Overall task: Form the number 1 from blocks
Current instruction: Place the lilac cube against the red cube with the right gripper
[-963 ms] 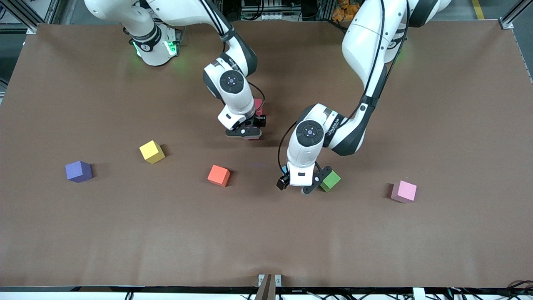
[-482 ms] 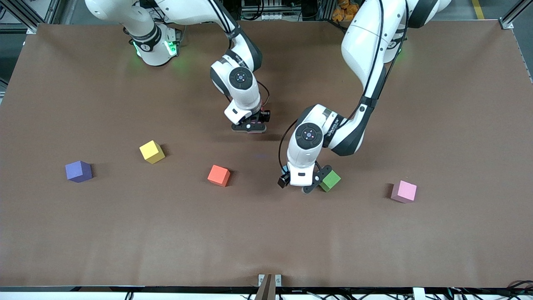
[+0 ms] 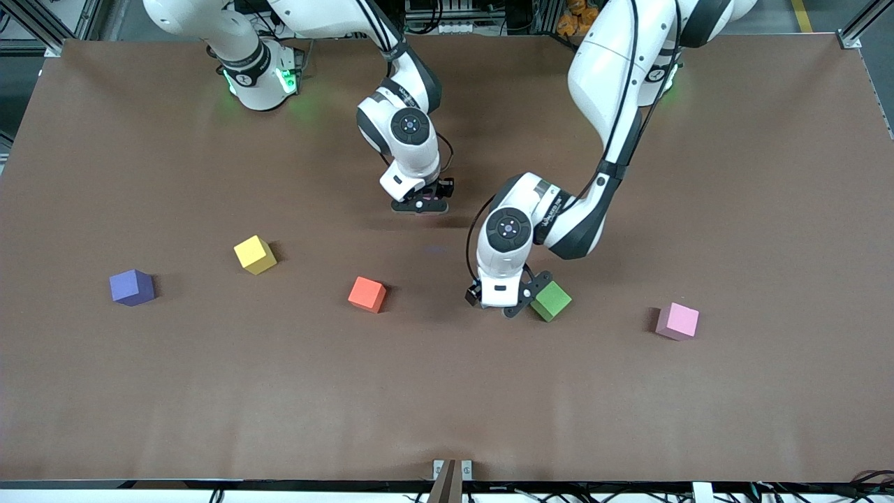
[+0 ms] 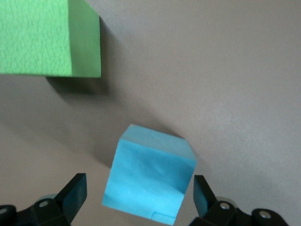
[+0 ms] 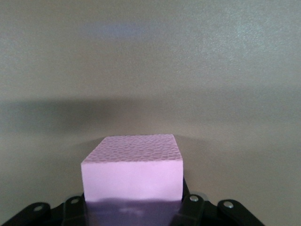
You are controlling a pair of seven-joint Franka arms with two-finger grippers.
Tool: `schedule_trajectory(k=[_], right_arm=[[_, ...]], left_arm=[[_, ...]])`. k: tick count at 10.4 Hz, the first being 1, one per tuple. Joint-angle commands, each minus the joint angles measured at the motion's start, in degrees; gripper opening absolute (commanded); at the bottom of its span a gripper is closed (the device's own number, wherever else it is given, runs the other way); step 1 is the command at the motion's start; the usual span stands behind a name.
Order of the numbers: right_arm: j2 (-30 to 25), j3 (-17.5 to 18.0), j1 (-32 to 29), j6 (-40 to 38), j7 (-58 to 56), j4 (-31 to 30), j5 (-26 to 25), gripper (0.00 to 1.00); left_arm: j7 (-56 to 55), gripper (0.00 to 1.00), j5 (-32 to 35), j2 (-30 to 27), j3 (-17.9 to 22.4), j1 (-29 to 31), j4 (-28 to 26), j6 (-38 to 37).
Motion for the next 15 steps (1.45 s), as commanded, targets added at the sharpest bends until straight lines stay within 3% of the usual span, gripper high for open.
schedule_trajectory(k=[1,2,5,9,12,14,15], right_arm=[[-0.89,-0.6,0.95,0.19,0.69,-1.01,0.96,0.75],[-1.33,-0.6,0.95,0.11,0.69,-0.92,0.96,1.0],[-6.41,-0.6,-2.9,-2.25,0.07,-0.92,0.52,1.0],[-10.29,-0.33,-12.82,-5.43,-0.02,-0.92,0.52,1.0],[-8.99,-0.33,-19.68,-2.89,-0.02,1.0,0.52,1.0],[-5.22,-0.33,-21.89,1.67,-1.59,2.15,0.52,1.0],[-3.11,-0.33,-22.42,2.91,-1.95,3.46,0.61,1.0]], left_arm=[[1.21,1.0,-0.42,1.97,0.25,-1.02,1.13,-0.66],[2.7,1.0,-0.42,2.06,0.25,-1.02,1.13,-0.66],[12.69,1.0,-0.24,1.8,0.34,-0.58,1.13,-0.66],[19.42,1.0,0.11,1.98,0.34,-1.02,1.04,-0.66],[20.91,1.0,0.11,2.06,0.34,-0.93,0.95,-0.66],[21.26,1.0,0.11,2.06,0.34,-0.84,0.6,-0.66],[21.18,0.52,0.11,2.06,0.34,-0.67,0.43,-0.66]])
